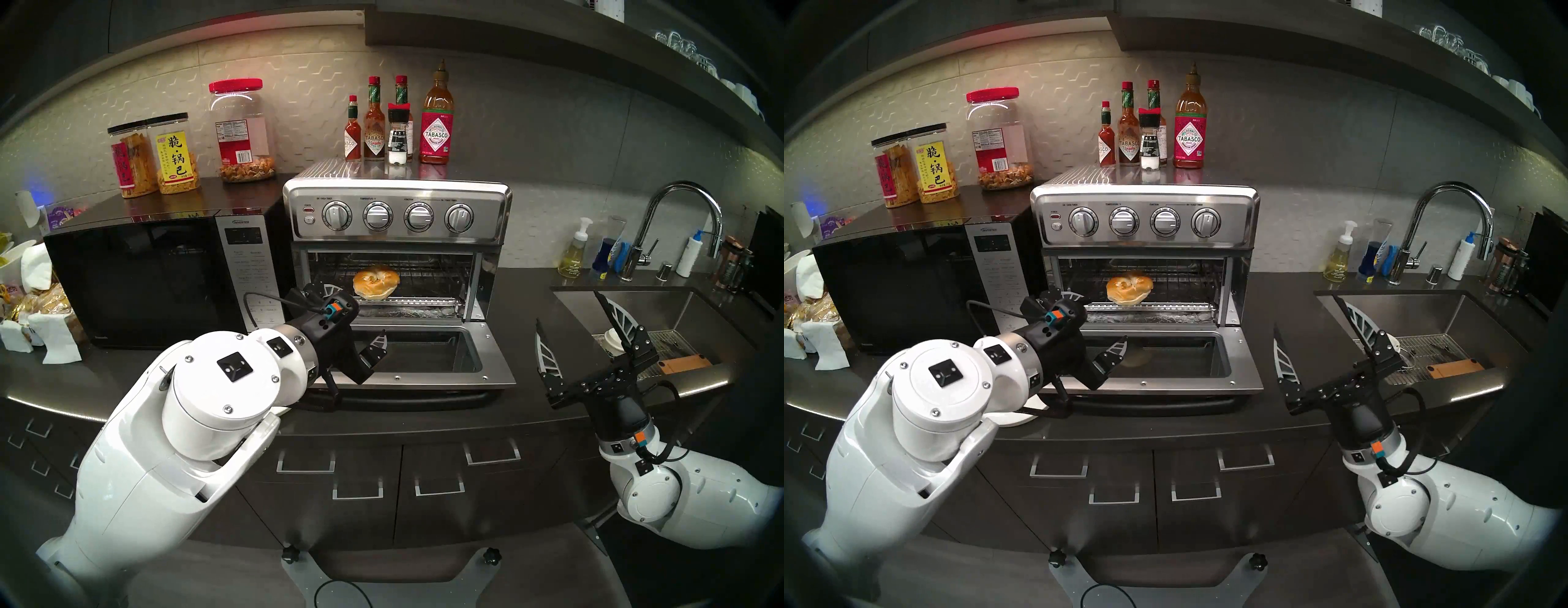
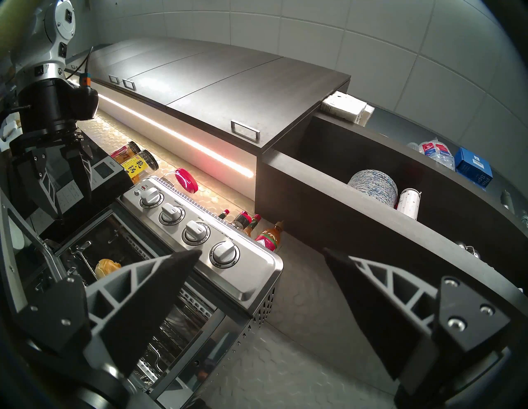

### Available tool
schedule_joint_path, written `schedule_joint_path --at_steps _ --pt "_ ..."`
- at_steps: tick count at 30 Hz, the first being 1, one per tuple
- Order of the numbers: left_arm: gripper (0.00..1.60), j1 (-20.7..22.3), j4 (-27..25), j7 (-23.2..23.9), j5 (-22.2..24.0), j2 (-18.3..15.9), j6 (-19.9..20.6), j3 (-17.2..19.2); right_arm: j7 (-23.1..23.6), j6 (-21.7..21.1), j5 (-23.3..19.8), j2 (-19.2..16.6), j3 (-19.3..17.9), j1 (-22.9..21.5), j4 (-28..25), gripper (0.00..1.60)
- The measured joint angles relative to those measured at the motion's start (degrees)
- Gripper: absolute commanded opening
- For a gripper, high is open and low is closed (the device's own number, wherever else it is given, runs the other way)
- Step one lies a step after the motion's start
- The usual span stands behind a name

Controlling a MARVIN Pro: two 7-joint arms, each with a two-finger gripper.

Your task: Open the oven and place the bagel inside on the rack

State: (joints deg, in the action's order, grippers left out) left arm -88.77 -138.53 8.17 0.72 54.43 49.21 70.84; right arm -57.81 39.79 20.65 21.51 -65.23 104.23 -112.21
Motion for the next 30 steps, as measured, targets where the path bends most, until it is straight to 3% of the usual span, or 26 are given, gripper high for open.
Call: schedule_joint_path --at_steps 16,30 --pt "1.6 -11.9 -0.1 -9.4 2.1 2.1 -9.4 4.6 0.0 0.0 0.0 0.0 0.0 0.0 0.0 1.6" --pt "1.6 -21.6 -0.1 -14.6 4.0 3.8 -21.9 9.1 0.0 0.0 0.0 0.0 0.0 0.0 0.0 1.6"
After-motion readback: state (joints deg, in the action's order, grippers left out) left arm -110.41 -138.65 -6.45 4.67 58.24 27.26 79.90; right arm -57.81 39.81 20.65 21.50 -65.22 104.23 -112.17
